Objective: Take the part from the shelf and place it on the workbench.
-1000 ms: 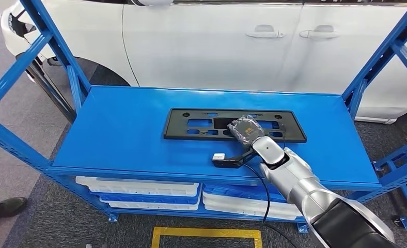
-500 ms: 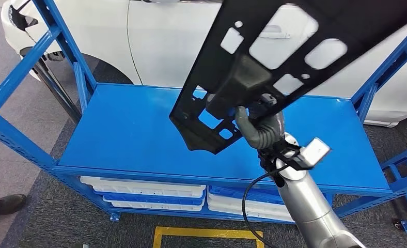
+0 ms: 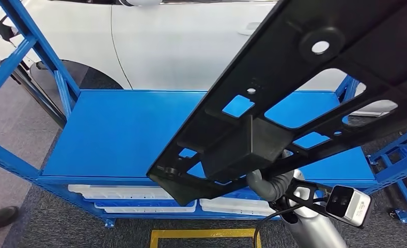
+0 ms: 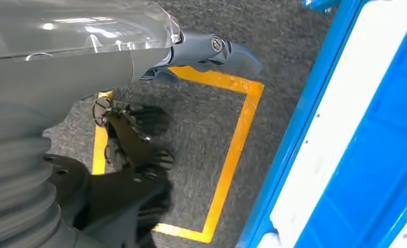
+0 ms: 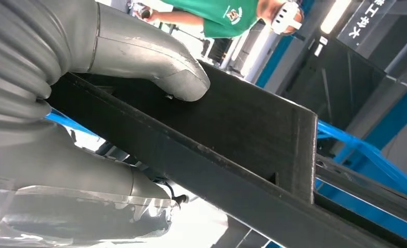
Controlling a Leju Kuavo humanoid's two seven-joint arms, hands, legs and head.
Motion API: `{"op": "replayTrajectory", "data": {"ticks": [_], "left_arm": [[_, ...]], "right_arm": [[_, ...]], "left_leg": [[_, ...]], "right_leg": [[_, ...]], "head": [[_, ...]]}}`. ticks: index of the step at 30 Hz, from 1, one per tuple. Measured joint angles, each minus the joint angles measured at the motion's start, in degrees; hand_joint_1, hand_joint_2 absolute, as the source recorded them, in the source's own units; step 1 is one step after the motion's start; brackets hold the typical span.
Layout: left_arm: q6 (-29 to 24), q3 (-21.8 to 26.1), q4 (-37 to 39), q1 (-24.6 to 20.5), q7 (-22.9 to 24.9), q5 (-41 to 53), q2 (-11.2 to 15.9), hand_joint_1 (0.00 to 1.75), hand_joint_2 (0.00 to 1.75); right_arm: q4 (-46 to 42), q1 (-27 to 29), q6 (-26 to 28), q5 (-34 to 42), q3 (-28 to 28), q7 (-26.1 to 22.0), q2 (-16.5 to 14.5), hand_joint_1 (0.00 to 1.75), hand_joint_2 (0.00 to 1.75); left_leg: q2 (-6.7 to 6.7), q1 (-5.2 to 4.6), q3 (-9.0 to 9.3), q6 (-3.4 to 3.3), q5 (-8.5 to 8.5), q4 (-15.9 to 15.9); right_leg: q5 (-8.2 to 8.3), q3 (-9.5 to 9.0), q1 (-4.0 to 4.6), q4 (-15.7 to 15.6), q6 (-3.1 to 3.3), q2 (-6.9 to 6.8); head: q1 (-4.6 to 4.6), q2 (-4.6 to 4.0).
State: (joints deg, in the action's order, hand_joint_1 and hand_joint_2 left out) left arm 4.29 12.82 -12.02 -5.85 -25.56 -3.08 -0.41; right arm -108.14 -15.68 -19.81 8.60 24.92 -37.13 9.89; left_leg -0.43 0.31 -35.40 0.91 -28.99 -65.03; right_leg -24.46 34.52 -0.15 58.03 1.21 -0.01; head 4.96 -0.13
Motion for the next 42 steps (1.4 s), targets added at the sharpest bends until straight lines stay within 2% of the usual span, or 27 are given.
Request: {"op": "replayTrajectory", "data": {"ticks": [2, 5, 6, 8, 10, 11, 12, 13, 16, 17, 20, 22, 24, 26, 27, 28, 29, 30, 31, 33, 34, 36, 37, 38, 40, 41, 42], "left_arm": [[-0.1, 0.3, 0.0, 0.0, 0.0, 0.0, 0.2, 0.0, 1.75], [-0.2, 0.5, 0.0, 0.3, 0.0, 0.0, 0.4, 0.0, 1.75], [-0.3, 0.5, 0.0, 0.4, 0.0, 0.0, 0.4, 0.0, 1.75], [-0.6, 0.6, 0.0, 0.6, 0.2, 0.0, 0.6, 0.0, 1.75], [-1.2, 0.8, 0.0, 1.1, 0.5, 0.0, 0.8, 0.0, 1.75], [-1.4, 0.9, 0.0, 1.5, 0.6, 0.0, 1.0, 0.0, 1.75], [-1.5, 1.1, 0.0, 1.8, 0.7, 0.0, 1.1, 0.0, 1.75], [-1.6, 1.2, 0.0, 2.1, 0.8, 0.1, 1.2, 0.0, 1.75], [-1.7, 1.4, 0.0, 2.4, 1.2, 0.2, 1.3, 0.0, 1.75], [-1.7, 1.4, 0.0, 2.4, 1.3, 0.2, 1.3, 0.0, 1.75], [-1.7, 1.4, 0.0, 2.4, 1.3, 0.2, 1.3, 0.0, 1.75], [-1.8, 1.6, 0.0, 2.6, 2.0, 0.3, 1.3, 0.0, 1.75], [-2.3, 2.0, 0.0, 2.9, 3.2, 0.6, 1.5, 0.0, 1.75], [-2.8, 2.2, 0.0, 3.0, 4.1, 0.9, 1.7, 0.0, 1.75], [-3.0, 2.3, 0.0, 3.0, 4.4, 0.9, 1.8, 0.0, 1.75], [-3.2, 2.3, 0.0, 3.1, 4.7, 0.9, 1.8, 0.0, 1.75], [-3.5, 2.4, 0.0, 3.1, 4.9, 0.9, 1.8, 0.0, 1.75], [-3.7, 2.5, 0.0, 3.2, 5.0, 1.0, 1.8, 0.0, 1.75], [-4.0, 2.7, 0.0, 3.2, 5.1, 1.0, 1.8, 0.0, 1.75], [-4.4, 3.0, 0.0, 3.4, 5.2, 1.0, 1.8, 0.0, 1.75], [-4.6, 3.1, 0.0, 3.5, 5.3, 1.0, 1.8, 0.0, 1.75], [-4.8, 3.3, 0.0, 3.7, 5.6, 1.0, 1.7, 0.0, 1.75], [-4.8, 3.3, 0.0, 3.7, 5.7, 1.0, 1.7, 0.0, 1.75], [-4.8, 3.3, 0.1, 3.7, 5.7, 1.0, 1.6, 0.0, 1.75], [-4.8, 3.4, 0.1, 3.8, 5.9, 1.0, 1.6, 0.0, 1.75], [-4.7, 3.5, 0.1, 3.8, 6.0, 1.1, 1.6, 0.0, 1.75], [-4.6, 3.5, 0.1, 3.8, 6.1, 1.1, 1.6, 0.0, 1.75]], "right_arm": [[-0.4, 0.1, 0.3, 0.0, 0.6, 0.1, 0.0, 1.75, 1.75], [-1.3, 0.7, 1.1, 0.1, 1.2, 0.2, 0.0, 1.75, 1.75], [-1.6, 1.0, 1.6, 0.1, 1.4, 0.2, 0.0, 1.75, 1.75], [-2.5, 1.8, 3.0, 0.2, 1.6, 0.0, 0.0, 1.75, 1.75], [-3.1, 2.5, 4.6, -0.1, 1.7, -0.1, 0.0, 1.75, 1.75], [-3.5, 2.9, 5.4, -0.4, 1.7, -0.1, 0.0, 1.75, 1.75], [-4.0, 3.3, 6.0, -0.8, 1.6, -0.1, 0.0, 1.75, 1.75], [-4.7, 3.6, 6.5, -1.4, 1.5, -0.1, 0.0, 1.75, 1.75], [-6.7, 4.4, 7.0, -2.6, 1.2, -0.1, 0.0, 1.75, 1.75], [-6.9, 4.5, 7.0, -2.7, 1.2, -0.1, 0.0, 1.75, 1.75], [-6.9, 4.5, 7.0, -2.7, 1.2, -0.1, 0.0, 1.75, 1.75], [-8.1, 5.0, 5.7, -3.0, 0.7, -0.1, 0.0, 1.75, 1.75], [-10.0, 5.5, 2.8, -3.0, -0.4, -0.1, 0.1, 1.75, 1.75], [-10.8, 5.7, 1.0, -2.7, -1.3, -0.1, 0.2, 1.75, 1.75], [-11.0, 5.9, 0.7, -2.7, -1.5, -0.1, 0.2, 1.75, 1.75], [-11.0, 6.2, 0.4, -2.7, -1.7, -0.1, 0.2, 1.75, 1.75], [-11.1, 6.5, 0.0, -2.8, -2.0, -0.1, 0.2, 1.75, 1.75], [-11.1, 6.9, -0.5, -2.8, -2.3, -0.1, 0.2, 1.75, 1.75], [-11.2, 7.4, -1.0, -2.9, -2.5, -0.1, 0.2, 1.75, 1.75], [-11.6, 8.3, -1.9, -3.4, -3.0, -0.1, 0.2, 1.75, 1.75], [-11.7, 8.8, -2.4, -3.7, -3.2, -0.1, 0.2, 1.75, 1.75], [-11.7, 9.7, -3.0, -4.0, -3.8, -0.1, 0.2, 1.75, 1.75], [-11.7, 10.1, -3.3, -4.1, -4.1, -0.1, 0.2, 1.75, 1.75], [-11.7, 10.5, -3.4, -4.1, -4.4, -0.1, 0.2, 1.75, 1.75], [-11.7, 11.1, -3.9, -4.1, -5.1, -0.1, 0.2, 1.75, 1.75], [-11.7, 11.3, -4.1, -4.1, -5.5, -0.1, 0.2, 1.75, 1.75], [-11.7, 11.5, -4.3, -4.0, -5.8, -0.1, 0.2, 1.75, 1.75]], "left_leg": [[-0.26, -0.11, 2.91, -0.58, 2.05, 5.6], [-0.22, -0.28, 3.1, -1.72, 2.85, 6.6], [-0.11, -0.25, 2.97, -2.14, 3.23, 6.8], [0.18, -0.15, 2.41, -2.92, 4.07, 7.3], [0.46, -0.29, 1.49, -3.22, 4.74, 7.3], [0.6, -0.37, 0.96, -3.23, 5.08, 7.2], [0.73, -0.43, 0.4, -3.21, 5.42, 7.1], [0.81, -0.46, -0.19, -3.14, 5.77, 7.0], [0.87, -0.48, -1.42, -2.89, 6.52, 6.7], [0.87, -0.48, -1.54, -2.86, 6.59, 6.7], [0.87, -0.48, -1.56, -2.85, 6.62, 6.7], [0.92, -0.47, -1.7, -2.16, 7.36, 6.8], [0.83, -0.3, -3.46, -0.66, 3.31, 2.2], [0.69, -0.11, -5.65, 0.33, -2.83, -6.1], [0.69, -0.1, -5.65, 0.46, -3.4, -8.4], [0.69, -0.08, -4.82, 0.52, -2.79, -9.0], [0.68, -0.06, -2.94, 0.51, -1.42, -7.5], [0.62, -0.04, -0.13, 0.43, -0.12, -4.2], [0.45, -0.07, 3.11, 0.25, 0.25, 0.2], [0.1, -0.25, 7.31, -0.44, -0.23, 6.5], [-0.02, -0.44, 7.92, -0.84, -0.58, 7.8], [0.16, -0.45, 7.37, -1.68, 0.2, 8.2], [0.32, -0.4, 6.97, -2.15, 0.75, 8.3], [0.52, -0.28, 6.44, -2.6, 1.4, 8.5], [0.81, -0.31, 4.99, -3.09, 2.71, 8.6], [0.9, -0.35, 4.15, -3.13, 3.38, 8.5], [0.96, -0.39, 3.26, -3.08, 4.03, 8.4]], "right_leg": [[0.05, 0.2, 0.12, 0.4, -0.48, 0.24], [0.41, 0.5, 0.05, 0.5, -1.44, 0.38], [-0.08, 0.7, -0.03, 0.8, -1.71, 0.36], [-3.53, 2.09, -0.14, 4.5, -2.08, 0.3], [-8.54, 4.43, -0.32, 11.8, -2.32, 0.25], [-10.1, 5.16, -0.4, 14.8, -2.42, 0.25], [-10.59, 5.06, -0.47, 16.2, -2.47, 0.24], [-10.07, 3.9, -0.52, 15.5, -2.45, 0.22], [-6.76, -1.93, -0.56, 7.5, -2.16, 0.07], [-6.34, -2.8, -0.56, 6.2, -2.1, 0.04], [-6.27, -3.03, -0.56, 5.9, -2.09, 0.02], [-5.84, -4.93, -0.14, 2.5, -1.67, -0.19], [-3.88, -5.24, 0.16, -0.9, -0.39, -0.49], [-1.71, -3.05, 0.09, -1.3, 0.49, -0.59], [-1.14, -2.21, 0.13, -1.1, 0.47, -0.59], [-0.59, -1.34, 0.14, -1.0, 0.39, -0.58], [-0.07, -0.47, 0.14, -0.8, 0.27, -0.56], [0.41, 0.3, 0.13, -0.6, 0.1, -0.52], [0.81, 0.98, 0.18, -0.3, -0.12, -0.47], [1.59, 1.64, 0.24, 0.0, -0.68, -0.42], [2.0, 1.77, 0.23, 0.0, -1.0, -0.41], [2.52, 1.91, 0.09, 0.0, -1.64, -0.27], [1.69, 2.31, 0.01, 0.7, -1.91, -0.16], [-0.23, 2.99, -0.06, 2.3, -2.13, -0.07], [-6.09, 5.0, -0.24, 8.7, -2.45, -0.01], [-8.32, 5.85, -0.31, 12.5, -2.6, -0.01], [-9.22, 6.17, -0.38, 15.3, -2.73, -0.01]], "head": [[0.01, 0.0], [0.01, 0.0], [0.0, 0.0], [0.0, 0.0], [0.0, 0.0], [0.0, 0.0], [0.0, 0.0], [0.0, 0.0], [0.0, 0.0], [0.0, 0.0], [0.0, 0.0], [0.0, 0.0], [0.0, 0.0], [0.0, 0.0], [0.0, 0.0], [0.0, 0.0], [0.0, 0.0], [0.0, 0.0], [0.0, 0.0], [-0.01, 0.0], [-0.02, 0.0], [-0.02, 0.0], [-0.02, 0.0], [-0.02, 0.0], [-0.02, 0.0], [-0.02, 0.0], [-0.02, 0.0]]}}
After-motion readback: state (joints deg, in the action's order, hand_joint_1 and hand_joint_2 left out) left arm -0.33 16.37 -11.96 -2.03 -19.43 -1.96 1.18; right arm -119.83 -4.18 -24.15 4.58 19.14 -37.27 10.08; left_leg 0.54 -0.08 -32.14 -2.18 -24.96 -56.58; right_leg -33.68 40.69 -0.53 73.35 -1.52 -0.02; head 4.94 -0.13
